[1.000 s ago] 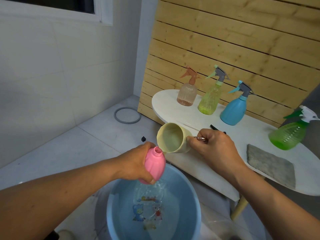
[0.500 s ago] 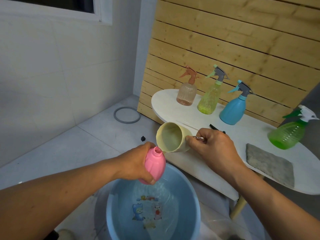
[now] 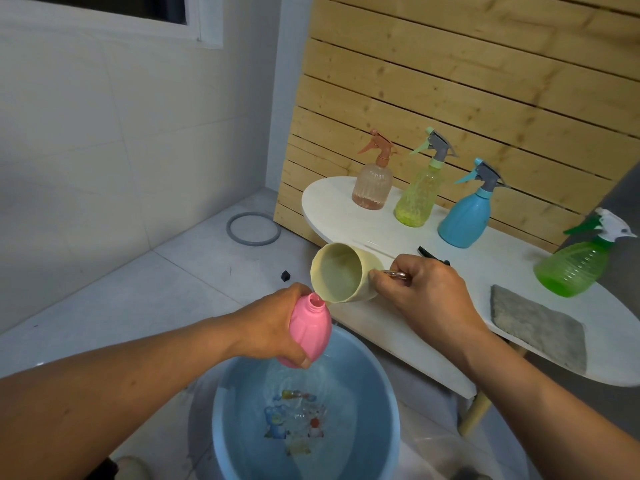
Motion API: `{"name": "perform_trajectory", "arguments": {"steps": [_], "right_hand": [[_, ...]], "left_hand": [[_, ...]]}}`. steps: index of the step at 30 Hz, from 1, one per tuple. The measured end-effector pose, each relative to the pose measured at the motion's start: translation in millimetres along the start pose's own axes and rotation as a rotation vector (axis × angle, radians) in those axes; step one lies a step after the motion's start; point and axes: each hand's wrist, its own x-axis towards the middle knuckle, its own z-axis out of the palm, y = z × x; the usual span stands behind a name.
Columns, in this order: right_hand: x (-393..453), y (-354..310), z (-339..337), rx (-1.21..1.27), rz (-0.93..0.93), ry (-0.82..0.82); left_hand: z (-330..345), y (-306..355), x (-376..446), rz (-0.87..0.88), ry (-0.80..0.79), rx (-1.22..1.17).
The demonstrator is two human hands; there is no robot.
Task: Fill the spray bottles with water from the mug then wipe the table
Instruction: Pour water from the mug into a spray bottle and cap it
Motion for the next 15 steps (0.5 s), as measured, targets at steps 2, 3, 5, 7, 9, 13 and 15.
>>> {"name": "perform_trajectory", "arguments": {"steps": [2, 3, 5, 7, 9, 13, 15], "right_hand": [[-0.2, -0.5, -0.2, -0.005, -0.003, 0.0], [-0.3, -0.7, -0.2, -0.005, -0.004, 0.001], [-0.9, -1.2, -0.3, -0.008, -0.006, 0.006], [-1.2, -1.7, -0.6, -0.012, -0.006, 0.012], [-1.5, -2.3, -0.9, -0.012, -0.006, 0.014], [-2.5, -2.9, -1.5, -0.003, -0.015, 0.01], [-2.9, -3.0, -1.6, -0.007, -0.016, 0.007]], "left_hand": [[0.2, 0.1, -0.5, -0.001, -0.002, -0.001], [0.0, 0.3, -0.7, -0.002, -0.003, -0.004], [-0.3, 1.1, -1.4, 0.0, -0.006, -0.008], [-1.0, 1.8, -1.8, 0.001, -0.005, -0.011], [-1.3, 2.5, -1.9, 0.001, -0.005, -0.017], [-1.0, 1.5, -1.8, -0.005, -0.008, -0.021], [-0.8, 1.0, -1.7, -0.002, -0.01, -0.023]]}}
